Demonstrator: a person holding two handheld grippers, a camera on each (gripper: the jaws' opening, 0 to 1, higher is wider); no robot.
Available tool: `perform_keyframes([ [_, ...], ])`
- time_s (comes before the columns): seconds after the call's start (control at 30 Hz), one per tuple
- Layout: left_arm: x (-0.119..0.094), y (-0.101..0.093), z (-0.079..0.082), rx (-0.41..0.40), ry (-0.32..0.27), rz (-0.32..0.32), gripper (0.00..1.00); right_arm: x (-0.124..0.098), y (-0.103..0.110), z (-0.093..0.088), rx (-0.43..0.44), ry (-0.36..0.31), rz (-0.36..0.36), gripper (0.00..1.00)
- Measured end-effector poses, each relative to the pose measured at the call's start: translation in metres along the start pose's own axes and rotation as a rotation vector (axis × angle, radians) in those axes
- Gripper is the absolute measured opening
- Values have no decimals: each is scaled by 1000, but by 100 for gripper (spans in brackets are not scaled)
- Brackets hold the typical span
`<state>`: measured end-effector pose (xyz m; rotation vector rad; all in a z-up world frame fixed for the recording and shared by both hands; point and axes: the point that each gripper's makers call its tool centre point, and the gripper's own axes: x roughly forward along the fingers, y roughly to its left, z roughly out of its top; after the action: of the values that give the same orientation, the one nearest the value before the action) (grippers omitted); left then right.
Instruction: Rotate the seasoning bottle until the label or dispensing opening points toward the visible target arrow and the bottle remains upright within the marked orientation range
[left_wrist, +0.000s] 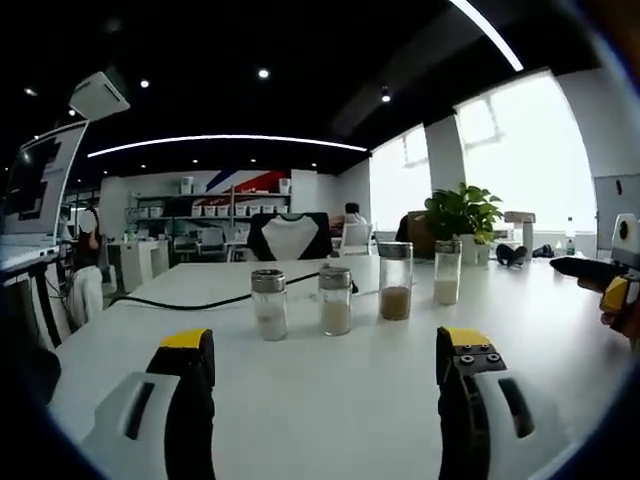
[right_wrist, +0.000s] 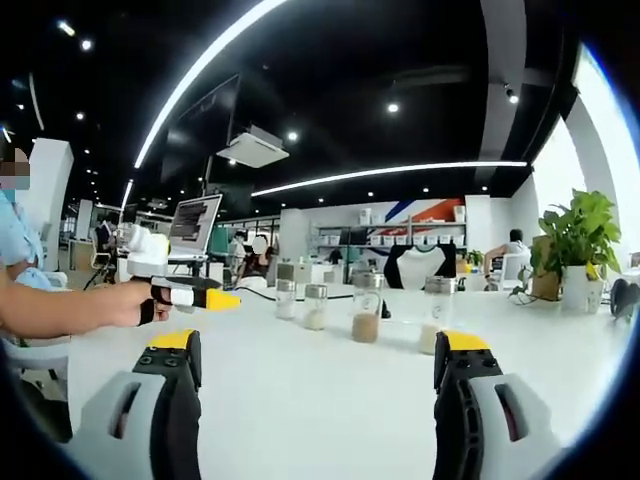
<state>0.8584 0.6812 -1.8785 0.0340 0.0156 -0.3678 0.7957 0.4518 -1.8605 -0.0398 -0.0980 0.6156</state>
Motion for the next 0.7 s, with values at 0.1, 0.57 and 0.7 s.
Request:
perform_keyframes([
  [0.1, 19, 14, -3, -49, 1, 4, 97, 0, 1, -1, -2, 2, 11, 99],
  [0.57, 79, 66, 7, -8, -62, 101, 89, -2, 1, 0, 1, -10, 22, 98],
  [0.7, 85, 70, 5, 2, -56, 110, 86, -2, -2, 0, 4, -10, 19, 98],
])
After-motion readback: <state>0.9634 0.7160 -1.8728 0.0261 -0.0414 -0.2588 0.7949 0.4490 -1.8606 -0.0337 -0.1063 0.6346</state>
